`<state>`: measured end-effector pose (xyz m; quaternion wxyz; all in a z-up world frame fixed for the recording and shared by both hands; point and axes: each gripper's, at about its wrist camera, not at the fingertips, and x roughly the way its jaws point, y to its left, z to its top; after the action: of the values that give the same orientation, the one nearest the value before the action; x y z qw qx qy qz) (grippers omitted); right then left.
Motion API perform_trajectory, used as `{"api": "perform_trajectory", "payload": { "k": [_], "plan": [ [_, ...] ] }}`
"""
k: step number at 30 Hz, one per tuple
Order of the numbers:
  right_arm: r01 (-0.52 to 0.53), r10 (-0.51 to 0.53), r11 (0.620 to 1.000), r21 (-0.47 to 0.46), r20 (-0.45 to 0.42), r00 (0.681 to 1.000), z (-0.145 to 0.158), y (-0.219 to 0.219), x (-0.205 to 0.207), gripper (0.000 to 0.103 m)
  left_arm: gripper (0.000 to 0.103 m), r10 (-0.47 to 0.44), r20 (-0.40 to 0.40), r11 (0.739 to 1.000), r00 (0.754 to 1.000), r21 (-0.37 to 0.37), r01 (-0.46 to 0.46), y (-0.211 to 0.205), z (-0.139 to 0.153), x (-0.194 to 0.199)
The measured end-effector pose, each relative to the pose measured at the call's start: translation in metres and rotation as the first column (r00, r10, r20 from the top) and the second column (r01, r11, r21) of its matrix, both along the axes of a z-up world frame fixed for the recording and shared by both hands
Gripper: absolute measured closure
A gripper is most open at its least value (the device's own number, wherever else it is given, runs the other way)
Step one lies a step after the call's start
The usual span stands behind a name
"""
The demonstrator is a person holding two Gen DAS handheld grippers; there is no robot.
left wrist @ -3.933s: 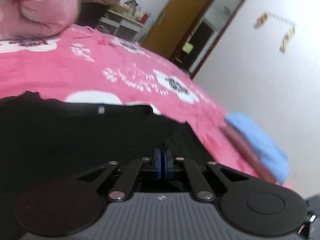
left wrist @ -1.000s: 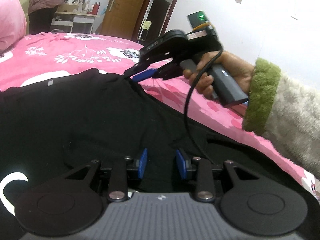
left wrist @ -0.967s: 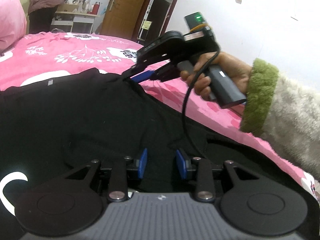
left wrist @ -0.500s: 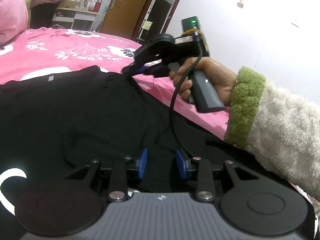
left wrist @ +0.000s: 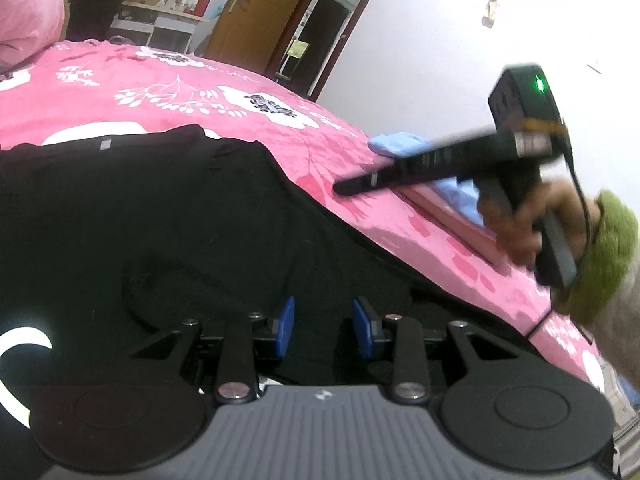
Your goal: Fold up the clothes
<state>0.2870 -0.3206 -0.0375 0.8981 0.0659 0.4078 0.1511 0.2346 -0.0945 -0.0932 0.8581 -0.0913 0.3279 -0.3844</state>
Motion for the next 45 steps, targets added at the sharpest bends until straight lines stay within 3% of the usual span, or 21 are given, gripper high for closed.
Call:
{"api": "perform_trajectory", "payload": {
  "k": [4, 7, 9, 14, 17, 21, 26, 29, 32, 35, 39, 40, 42, 44, 45],
  "plan": [
    [-0.019, 0.017, 0.99, -0.138, -0.017, 1.0, -0.027, 0.012, -0.007, 0.096, 0.069, 0.006, -0.001, 1.0, 1.0, 0.001, -0.006, 0.001, 0.0, 0.0],
    [0.098, -0.1, 0.986, -0.135, -0.01, 0.995, -0.026, -0.009, -0.008, 0.097, 0.069, 0.007, 0.0, 1.0, 1.0, 0.004, -0.007, 0.0, 0.0, 0.0],
    [0.101, -0.098, 0.985, -0.143, 0.033, 0.995, -0.018, -0.008, -0.01, 0.097, 0.069, 0.007, 0.001, 1.0, 1.0, 0.006, -0.007, 0.0, 0.0, 0.0],
    [-0.007, 0.011, 0.998, -0.07, 0.055, 0.998, -0.019, 0.018, 0.006, 0.098, 0.069, 0.007, -0.004, 1.0, 1.0, 0.001, -0.007, 0.001, 0.0, 0.001],
    [0.076, -0.074, 0.992, -0.104, 0.028, 0.997, -0.035, 0.012, 0.027, 0.1, 0.069, 0.009, -0.01, 1.0, 1.0, -0.005, -0.01, 0.002, -0.001, 0.001],
    [0.24, -0.235, 0.967, -0.091, 0.057, 0.97, -0.026, -0.02, 0.026, 0.098, 0.069, 0.012, -0.01, 1.0, 1.0, -0.005, -0.012, 0.002, -0.001, 0.002],
    [0.054, -0.055, 0.998, 0.039, 0.02, 0.998, -0.024, 0.004, 0.017, 0.098, 0.069, 0.064, 0.011, 0.998, 0.998, -0.005, -0.064, 0.006, 0.002, 0.001],
    [0.107, -0.107, 0.993, 0.04, 0.003, 0.994, -0.037, 0.003, 0.033, 0.101, 0.058, 0.168, 0.017, 0.985, 0.986, -0.032, -0.167, 0.02, 0.005, 0.002],
    [0.279, -0.281, 0.955, 0.097, 0.007, 0.96, -0.038, -0.025, 0.043, 0.098, 0.064, 0.261, -0.059, 0.962, 0.964, -0.073, -0.265, 0.037, -0.001, 0.013],
    [0.279, -0.283, 0.95, 0.14, 0.011, 0.959, -0.029, -0.034, 0.036, 0.096, 0.066, 0.316, -0.09, 0.941, 0.945, -0.097, -0.324, 0.047, -0.003, 0.017],
    [0.125, -0.127, 0.977, 0.175, -0.001, 0.992, -0.031, -0.005, 0.028, 0.097, 0.071, 0.342, -0.063, 0.938, 0.938, -0.044, -0.345, 0.042, -0.002, 0.015],
    [0.121, -0.121, 0.984, 0.133, -0.006, 0.993, -0.035, 0.001, 0.03, 0.098, 0.072, 0.345, -0.063, 0.937, 0.937, -0.036, -0.347, 0.043, -0.002, 0.015],
    [0.192, -0.192, 0.98, 0.054, -0.003, 0.981, -0.043, -0.004, 0.037, 0.101, 0.077, 0.352, -0.066, 0.935, 0.934, -0.022, -0.354, 0.045, -0.002, 0.015],
    [0.268, -0.269, 0.961, 0.07, 0.007, 0.963, -0.039, -0.017, 0.036, 0.101, 0.083, 0.36, -0.078, 0.932, 0.93, -0.02, -0.363, 0.047, -0.002, 0.016],
    [0.301, -0.303, 0.95, 0.078, 0.012, 0.953, -0.037, -0.023, 0.035, 0.095, 0.084, 0.364, -0.084, 0.93, 0.927, -0.02, -0.367, 0.048, -0.003, 0.015]
  ]
}}
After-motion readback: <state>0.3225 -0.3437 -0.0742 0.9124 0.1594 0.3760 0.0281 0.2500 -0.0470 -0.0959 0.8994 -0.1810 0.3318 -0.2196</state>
